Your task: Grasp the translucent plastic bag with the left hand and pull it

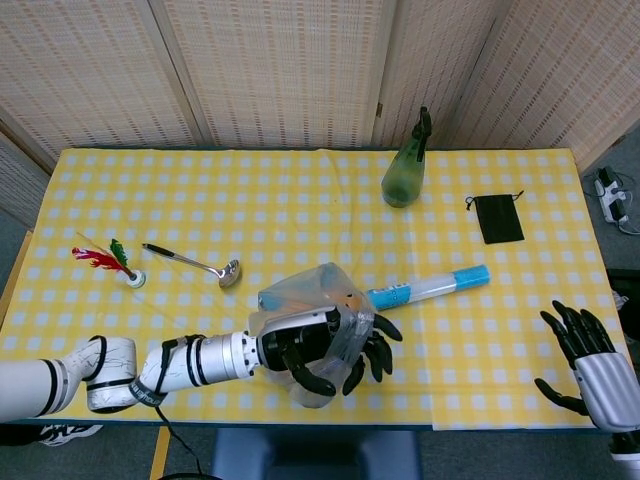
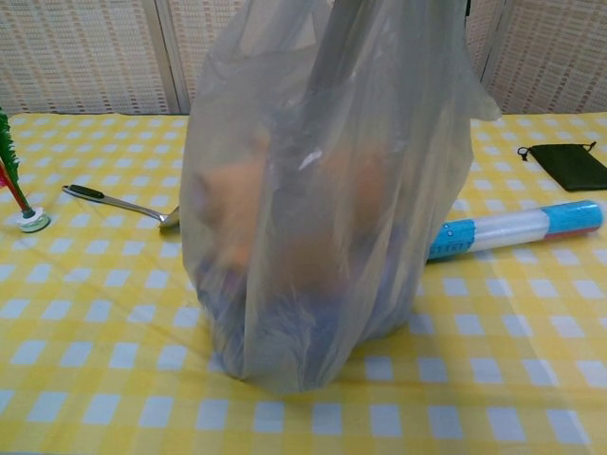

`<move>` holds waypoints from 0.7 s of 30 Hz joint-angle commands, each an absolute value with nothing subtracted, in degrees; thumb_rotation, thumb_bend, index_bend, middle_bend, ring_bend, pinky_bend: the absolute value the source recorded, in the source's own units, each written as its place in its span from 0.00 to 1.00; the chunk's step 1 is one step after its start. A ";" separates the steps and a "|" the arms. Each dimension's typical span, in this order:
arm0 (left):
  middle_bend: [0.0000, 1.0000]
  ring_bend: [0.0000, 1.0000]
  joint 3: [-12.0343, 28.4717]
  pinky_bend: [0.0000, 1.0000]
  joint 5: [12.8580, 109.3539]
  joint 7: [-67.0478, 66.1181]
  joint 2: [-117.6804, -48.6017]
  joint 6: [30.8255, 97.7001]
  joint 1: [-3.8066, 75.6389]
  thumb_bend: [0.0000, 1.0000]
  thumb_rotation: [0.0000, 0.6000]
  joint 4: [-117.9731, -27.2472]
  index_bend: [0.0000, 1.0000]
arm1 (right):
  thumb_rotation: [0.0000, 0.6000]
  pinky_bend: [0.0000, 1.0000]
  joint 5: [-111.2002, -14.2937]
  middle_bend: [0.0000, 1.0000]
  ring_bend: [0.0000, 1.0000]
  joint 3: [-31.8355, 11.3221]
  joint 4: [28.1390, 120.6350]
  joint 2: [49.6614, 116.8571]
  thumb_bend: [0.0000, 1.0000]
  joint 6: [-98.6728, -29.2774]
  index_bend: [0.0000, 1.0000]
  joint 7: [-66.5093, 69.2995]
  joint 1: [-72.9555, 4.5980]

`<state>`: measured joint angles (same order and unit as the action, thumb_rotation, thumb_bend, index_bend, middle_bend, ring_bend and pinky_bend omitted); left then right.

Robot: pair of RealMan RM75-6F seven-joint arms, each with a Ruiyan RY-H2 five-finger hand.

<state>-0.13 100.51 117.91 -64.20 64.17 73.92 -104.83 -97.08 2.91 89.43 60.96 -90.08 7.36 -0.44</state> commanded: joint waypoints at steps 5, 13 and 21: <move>0.90 0.87 3.12 1.00 84.58 95.21 -60.01 57.11 70.81 0.73 1.00 -116.25 0.71 | 0.98 0.00 -97.45 0.00 0.00 3.09 89.53 60.80 0.23 -90.35 0.00 7.50 -0.32; 0.98 0.94 6.83 1.00 78.01 86.13 -57.88 57.08 66.36 0.82 1.00 -120.55 0.82 | 0.98 0.00 -98.15 0.00 0.00 3.46 89.55 60.79 0.24 -90.51 0.00 7.35 -0.23; 0.98 0.94 18.95 1.00 68.34 89.99 -43.80 49.86 67.41 0.86 1.00 -123.17 0.82 | 0.98 0.00 -97.07 0.00 0.00 3.12 89.88 60.92 0.24 -90.31 0.00 7.03 -0.07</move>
<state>13.78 72.71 88.19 -49.21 53.56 66.26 -122.43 -97.26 3.23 89.82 60.88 -90.41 7.13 -0.06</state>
